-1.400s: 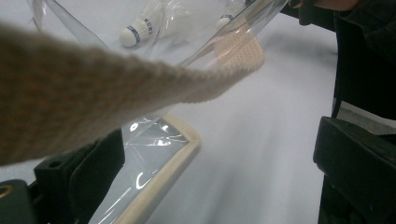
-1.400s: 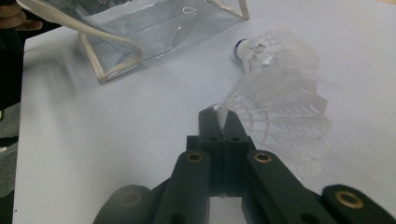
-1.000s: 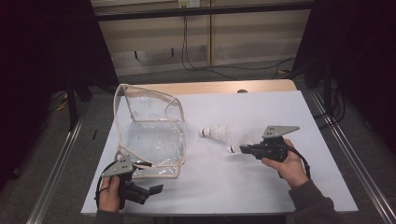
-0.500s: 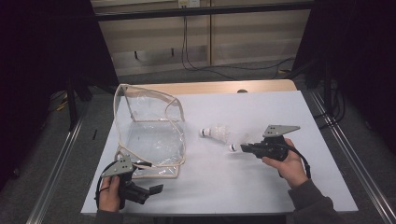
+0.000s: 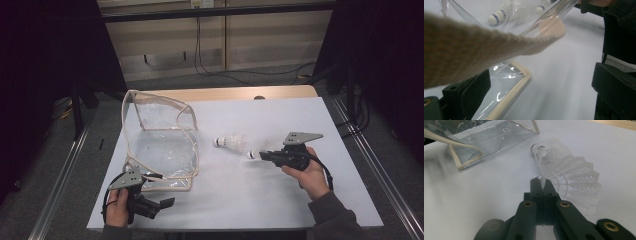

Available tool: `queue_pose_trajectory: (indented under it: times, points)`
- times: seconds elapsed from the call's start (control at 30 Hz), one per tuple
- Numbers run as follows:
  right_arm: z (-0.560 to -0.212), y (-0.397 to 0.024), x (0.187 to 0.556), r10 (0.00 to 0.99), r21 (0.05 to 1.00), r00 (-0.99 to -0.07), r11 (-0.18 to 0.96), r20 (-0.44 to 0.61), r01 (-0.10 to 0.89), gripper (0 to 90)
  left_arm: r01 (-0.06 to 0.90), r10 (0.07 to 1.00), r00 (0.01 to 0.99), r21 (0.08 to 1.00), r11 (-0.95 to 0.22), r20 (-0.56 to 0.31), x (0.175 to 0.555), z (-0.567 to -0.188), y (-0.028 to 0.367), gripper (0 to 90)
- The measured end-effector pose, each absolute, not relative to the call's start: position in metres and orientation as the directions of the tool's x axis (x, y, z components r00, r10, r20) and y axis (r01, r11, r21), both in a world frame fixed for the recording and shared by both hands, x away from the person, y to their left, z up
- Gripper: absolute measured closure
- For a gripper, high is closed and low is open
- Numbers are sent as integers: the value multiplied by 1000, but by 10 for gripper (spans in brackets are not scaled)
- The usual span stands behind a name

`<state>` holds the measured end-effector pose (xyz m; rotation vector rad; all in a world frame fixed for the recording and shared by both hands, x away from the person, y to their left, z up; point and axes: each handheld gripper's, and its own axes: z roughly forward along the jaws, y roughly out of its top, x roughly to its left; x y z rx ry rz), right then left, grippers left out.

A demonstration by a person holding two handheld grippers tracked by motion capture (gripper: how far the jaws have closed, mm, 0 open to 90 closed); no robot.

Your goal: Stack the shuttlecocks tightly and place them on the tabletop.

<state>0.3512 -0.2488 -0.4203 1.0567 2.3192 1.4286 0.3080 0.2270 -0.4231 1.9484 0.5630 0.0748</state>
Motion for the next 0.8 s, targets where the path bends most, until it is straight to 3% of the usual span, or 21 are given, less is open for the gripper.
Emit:
queue_pose_trajectory:
  times: [0.8]
  points:
    - [-421,-255,356,710,854,-685,245,165,459,900,350,416,888,875,-335,-196,308,-423,227,21]
